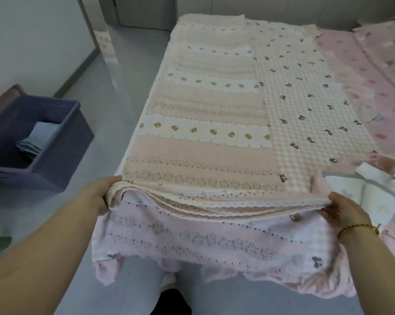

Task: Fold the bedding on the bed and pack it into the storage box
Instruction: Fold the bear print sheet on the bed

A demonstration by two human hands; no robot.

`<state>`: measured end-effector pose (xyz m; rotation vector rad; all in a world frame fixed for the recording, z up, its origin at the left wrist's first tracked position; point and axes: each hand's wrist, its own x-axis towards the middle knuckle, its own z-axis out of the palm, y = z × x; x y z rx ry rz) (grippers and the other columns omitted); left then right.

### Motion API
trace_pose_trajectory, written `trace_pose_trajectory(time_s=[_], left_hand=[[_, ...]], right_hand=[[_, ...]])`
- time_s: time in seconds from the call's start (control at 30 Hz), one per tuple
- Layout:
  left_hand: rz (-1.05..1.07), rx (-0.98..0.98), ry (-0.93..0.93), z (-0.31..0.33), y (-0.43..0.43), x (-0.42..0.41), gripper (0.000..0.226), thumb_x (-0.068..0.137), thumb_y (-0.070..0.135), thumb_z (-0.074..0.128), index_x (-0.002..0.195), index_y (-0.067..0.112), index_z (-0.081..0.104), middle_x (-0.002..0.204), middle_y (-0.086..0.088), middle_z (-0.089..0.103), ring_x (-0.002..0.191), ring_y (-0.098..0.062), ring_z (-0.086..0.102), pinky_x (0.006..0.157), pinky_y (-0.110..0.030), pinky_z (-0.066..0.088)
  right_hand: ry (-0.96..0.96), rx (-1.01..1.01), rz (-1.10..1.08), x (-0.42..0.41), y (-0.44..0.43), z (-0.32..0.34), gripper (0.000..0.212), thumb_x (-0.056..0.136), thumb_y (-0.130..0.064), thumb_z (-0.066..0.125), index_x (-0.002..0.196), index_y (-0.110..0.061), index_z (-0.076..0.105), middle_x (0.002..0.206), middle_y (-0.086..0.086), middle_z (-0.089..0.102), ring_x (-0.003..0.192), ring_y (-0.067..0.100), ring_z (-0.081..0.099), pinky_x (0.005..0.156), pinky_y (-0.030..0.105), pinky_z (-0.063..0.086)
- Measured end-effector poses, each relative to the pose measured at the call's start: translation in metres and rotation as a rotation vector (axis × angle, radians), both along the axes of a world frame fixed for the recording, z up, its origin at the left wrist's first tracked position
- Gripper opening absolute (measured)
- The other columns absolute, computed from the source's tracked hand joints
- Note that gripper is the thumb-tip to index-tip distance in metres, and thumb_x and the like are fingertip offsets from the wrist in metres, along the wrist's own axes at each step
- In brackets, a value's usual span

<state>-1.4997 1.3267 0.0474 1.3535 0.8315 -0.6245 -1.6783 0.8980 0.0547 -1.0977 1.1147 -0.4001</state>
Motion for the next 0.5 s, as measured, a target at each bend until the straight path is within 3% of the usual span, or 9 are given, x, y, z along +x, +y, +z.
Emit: trace_pose_trajectory(time_s=[0.07,0.1,0.13,0.2,0.27,0.4,0.5], left_hand=[[0.035,-0.043,-0.039,0.001,-0.017,0.043,0.018,0.095,0.016,0.049,0.081,0.006,0.055,0.045,-0.007,0.061,0.032,-0.011,0.057,0.037,-0.018,0.047],[0.062,-0.059,-0.081,-0.003,-0.027,0.068,0.019,0.096,0.02,0.046,0.084,0.008,0.055,0.056,-0.007,0.064,0.04,-0.011,0.061,0.049,-0.021,0.052],[0.081,-0.059,-0.138,-0.006,-0.033,0.08,0.022,0.098,0.026,0.042,0.09,0.011,0.054,0.073,-0.007,0.066,0.056,-0.012,0.067,0.067,-0.025,0.053],[0.053,0.028,-0.204,-0.026,-0.047,0.114,0.035,0.1,0.034,0.033,0.121,0.01,0.049,0.109,-0.007,0.059,0.101,-0.02,0.063,0.092,-0.034,0.043],[-0.032,0.247,-0.242,-0.053,-0.056,0.133,0.045,0.1,0.032,0.034,0.137,0.008,0.038,0.124,-0.007,0.053,0.113,-0.025,0.053,0.093,-0.036,0.041],[-0.451,0.669,-0.324,-0.116,-0.059,0.142,0.059,0.094,0.029,0.049,0.145,0.011,0.026,0.15,-0.009,0.029,0.136,-0.028,0.03,0.111,-0.038,0.026],[-0.681,1.076,-0.439,-0.138,-0.058,0.151,0.068,0.09,0.039,0.052,0.146,0.014,0.024,0.152,-0.01,0.023,0.139,-0.031,0.022,0.114,-0.044,0.019]], right_hand=[[0.007,-0.004,-0.017,0.049,-0.014,-0.006,0.022,0.096,-0.008,0.043,0.074,-0.011,0.047,0.058,0.007,0.055,0.033,0.001,0.054,0.038,0.017,0.049],[0.007,0.006,0.013,0.077,-0.02,-0.016,0.018,0.097,-0.009,0.042,0.08,-0.009,0.049,0.07,0.008,0.053,0.042,0.002,0.059,0.046,0.018,0.052],[0.013,0.014,0.069,0.092,-0.021,-0.018,0.012,0.097,-0.01,0.04,0.094,-0.006,0.051,0.084,0.009,0.053,0.061,0.008,0.065,0.061,0.022,0.054],[0.102,-0.044,0.213,0.129,-0.025,-0.041,0.034,0.098,-0.013,0.04,0.131,-0.01,0.039,0.116,0.009,0.05,0.104,0.021,0.054,0.093,0.035,0.043],[0.296,-0.239,0.382,0.152,-0.026,-0.07,0.05,0.095,-0.013,0.046,0.142,-0.009,0.029,0.138,0.009,0.041,0.126,0.027,0.04,0.109,0.042,0.03],[0.594,-0.439,0.524,0.174,-0.029,-0.12,0.057,0.093,-0.012,0.052,0.143,-0.004,0.027,0.149,0.015,0.029,0.135,0.033,0.029,0.112,0.04,0.024],[0.619,-0.485,0.451,0.184,-0.03,-0.138,0.061,0.089,-0.014,0.057,0.142,-0.006,0.028,0.145,0.018,0.034,0.13,0.035,0.036,0.101,0.036,0.031]])
